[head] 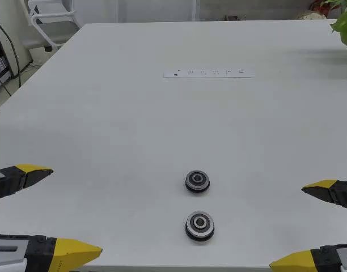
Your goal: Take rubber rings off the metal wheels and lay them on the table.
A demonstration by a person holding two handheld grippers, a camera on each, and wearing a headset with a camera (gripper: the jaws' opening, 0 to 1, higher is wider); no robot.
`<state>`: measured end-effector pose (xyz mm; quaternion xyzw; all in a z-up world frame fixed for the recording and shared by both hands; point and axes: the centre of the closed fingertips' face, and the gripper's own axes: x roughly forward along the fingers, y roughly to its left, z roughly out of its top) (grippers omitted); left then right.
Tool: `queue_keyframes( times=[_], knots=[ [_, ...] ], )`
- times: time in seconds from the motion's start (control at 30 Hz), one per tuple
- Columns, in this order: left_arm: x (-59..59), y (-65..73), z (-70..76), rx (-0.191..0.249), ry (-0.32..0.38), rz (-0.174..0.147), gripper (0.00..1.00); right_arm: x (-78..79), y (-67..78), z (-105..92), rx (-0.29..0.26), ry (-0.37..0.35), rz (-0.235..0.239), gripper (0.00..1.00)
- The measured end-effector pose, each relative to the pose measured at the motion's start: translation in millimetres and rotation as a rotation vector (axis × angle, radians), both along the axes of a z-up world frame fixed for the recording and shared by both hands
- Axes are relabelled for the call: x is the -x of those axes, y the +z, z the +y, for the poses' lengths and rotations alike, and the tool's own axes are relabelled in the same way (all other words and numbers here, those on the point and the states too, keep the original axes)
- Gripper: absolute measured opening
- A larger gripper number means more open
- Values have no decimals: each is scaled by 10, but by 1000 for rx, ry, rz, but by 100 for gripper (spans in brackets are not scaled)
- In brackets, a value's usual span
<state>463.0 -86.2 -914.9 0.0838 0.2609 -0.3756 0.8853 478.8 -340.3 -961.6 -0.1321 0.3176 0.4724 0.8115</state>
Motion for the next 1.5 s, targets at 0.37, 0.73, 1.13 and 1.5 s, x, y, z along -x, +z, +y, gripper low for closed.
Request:
queue_keyframes(
  times=[0.37,0.73,1.13,1.5],
  knots=[
    [-5,45,-2,-14,22,-20,97,40,22,10,-1,16,-3,88],
    [48,27,-42,-19,12,-17,96,34,53,-27,-1,5,-13,86],
    [51,27,-19,-20,22,-19,95,35,49,-45,-8,-17,-7,84],
    [57,19,-19,-28,16,-19,95,33,42,-48,-16,-28,2,83]
  ],
)
